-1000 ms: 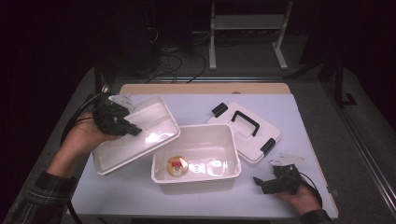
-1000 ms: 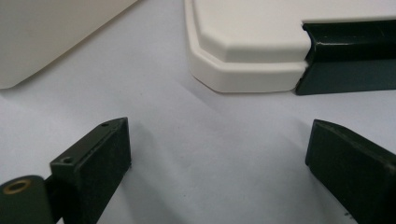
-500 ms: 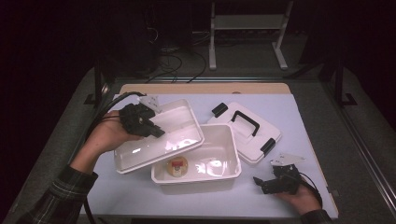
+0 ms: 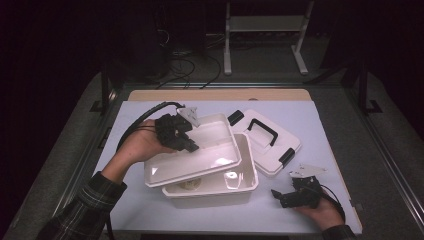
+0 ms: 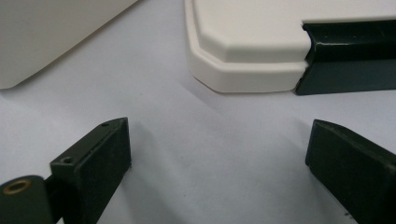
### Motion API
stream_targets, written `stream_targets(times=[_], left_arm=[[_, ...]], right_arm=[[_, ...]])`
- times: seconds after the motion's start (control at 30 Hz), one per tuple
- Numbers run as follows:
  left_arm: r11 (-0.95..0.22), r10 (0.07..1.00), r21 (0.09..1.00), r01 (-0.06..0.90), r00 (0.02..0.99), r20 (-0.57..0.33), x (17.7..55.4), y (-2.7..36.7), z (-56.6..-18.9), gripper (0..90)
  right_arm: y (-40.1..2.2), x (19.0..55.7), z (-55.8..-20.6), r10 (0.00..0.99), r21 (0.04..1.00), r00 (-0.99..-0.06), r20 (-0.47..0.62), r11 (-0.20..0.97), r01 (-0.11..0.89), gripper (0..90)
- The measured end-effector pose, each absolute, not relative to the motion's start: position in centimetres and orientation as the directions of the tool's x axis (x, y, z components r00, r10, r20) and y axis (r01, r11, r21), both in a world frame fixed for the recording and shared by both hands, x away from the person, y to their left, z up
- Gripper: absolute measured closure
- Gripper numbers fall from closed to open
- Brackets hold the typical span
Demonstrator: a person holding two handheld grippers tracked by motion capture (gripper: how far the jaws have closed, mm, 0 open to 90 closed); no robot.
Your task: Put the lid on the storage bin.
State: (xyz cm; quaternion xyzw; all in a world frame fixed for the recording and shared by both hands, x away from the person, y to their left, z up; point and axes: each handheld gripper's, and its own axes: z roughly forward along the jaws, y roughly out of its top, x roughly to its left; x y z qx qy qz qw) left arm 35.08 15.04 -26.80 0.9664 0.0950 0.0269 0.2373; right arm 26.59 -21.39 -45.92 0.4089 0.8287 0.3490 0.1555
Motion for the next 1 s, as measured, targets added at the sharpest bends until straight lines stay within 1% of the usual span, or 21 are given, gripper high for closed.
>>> stream_targets(times=[0.33,0.57,0.8,1.0], left_arm=[[-0.886,0.129,0.448,0.118,0.992,-0.004,34.9,12.5,-28.0,88.6],[-0.89,0.102,0.445,0.096,0.995,-0.01,34.9,11.3,-28.7,88.6],[-0.893,0.084,0.442,0.085,0.996,-0.022,34.8,10.6,-29.5,88.5],[-0.893,0.084,0.442,0.086,0.996,-0.026,34.8,10.7,-30.2,88.5]], right_arm=[[-21.4,26.6,-45.9,0.786,0.707,-0.618,0.028,0.422,0.568,6.3],[-21.4,26.6,-45.9,0.786,0.705,-0.617,0.031,0.42,0.571,6.2],[-21.4,26.6,-45.9,0.786,0.706,-0.617,0.031,0.42,0.57,6.3],[-21.4,26.6,-45.9,0.786,0.705,-0.617,0.029,0.421,0.57,6.3]])
